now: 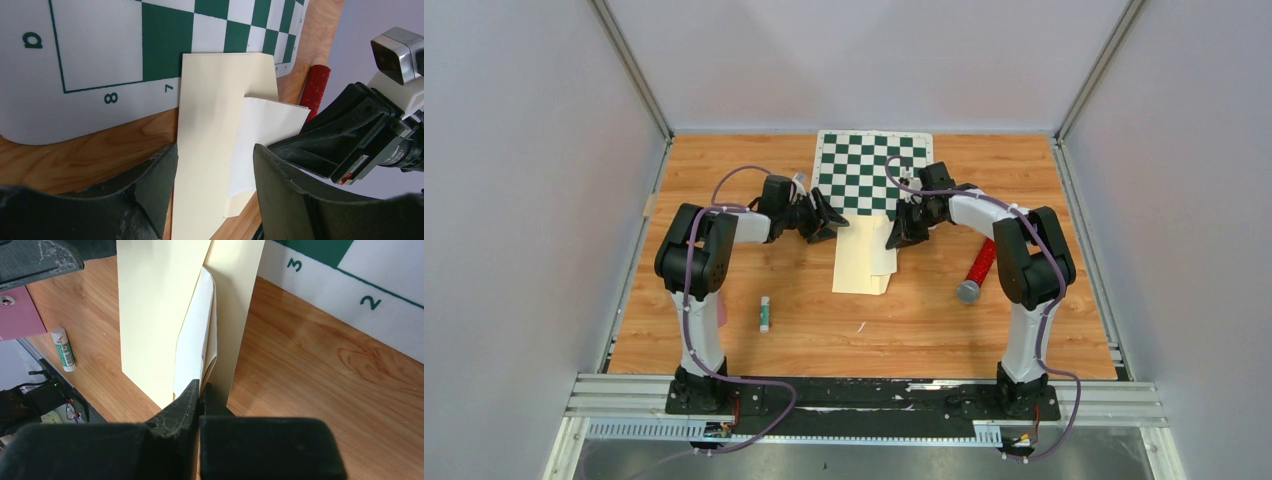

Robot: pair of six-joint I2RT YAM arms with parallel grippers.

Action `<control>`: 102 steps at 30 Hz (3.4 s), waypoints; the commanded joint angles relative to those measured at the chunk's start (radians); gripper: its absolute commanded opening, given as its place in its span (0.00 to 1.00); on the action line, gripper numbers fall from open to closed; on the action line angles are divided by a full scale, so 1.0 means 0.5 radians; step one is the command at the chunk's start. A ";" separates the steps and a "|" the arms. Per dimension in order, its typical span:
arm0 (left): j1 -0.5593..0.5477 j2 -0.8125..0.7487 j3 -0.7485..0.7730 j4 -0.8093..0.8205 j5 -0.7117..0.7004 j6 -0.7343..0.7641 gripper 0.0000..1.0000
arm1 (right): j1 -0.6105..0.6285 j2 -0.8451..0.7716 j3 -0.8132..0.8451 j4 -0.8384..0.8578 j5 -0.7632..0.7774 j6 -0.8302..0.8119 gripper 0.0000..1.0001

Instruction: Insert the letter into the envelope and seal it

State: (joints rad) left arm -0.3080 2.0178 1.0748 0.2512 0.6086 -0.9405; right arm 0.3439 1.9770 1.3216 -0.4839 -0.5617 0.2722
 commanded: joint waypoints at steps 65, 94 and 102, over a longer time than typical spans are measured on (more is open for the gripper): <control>-0.065 0.067 -0.004 -0.145 -0.140 0.097 0.68 | -0.061 0.116 0.253 -0.184 -0.206 0.281 0.00; -0.034 0.235 0.015 0.494 0.339 0.035 0.42 | -0.178 0.283 0.066 0.166 -0.797 0.201 0.00; -0.034 0.223 0.008 0.492 0.266 -0.019 0.33 | -0.171 0.296 0.043 0.159 -0.757 0.196 0.00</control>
State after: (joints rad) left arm -0.3244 2.1273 1.0878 0.4564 0.7685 -0.9295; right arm 0.2531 2.1220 1.3518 -0.4221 -0.9417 0.3901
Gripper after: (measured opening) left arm 0.354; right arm 0.011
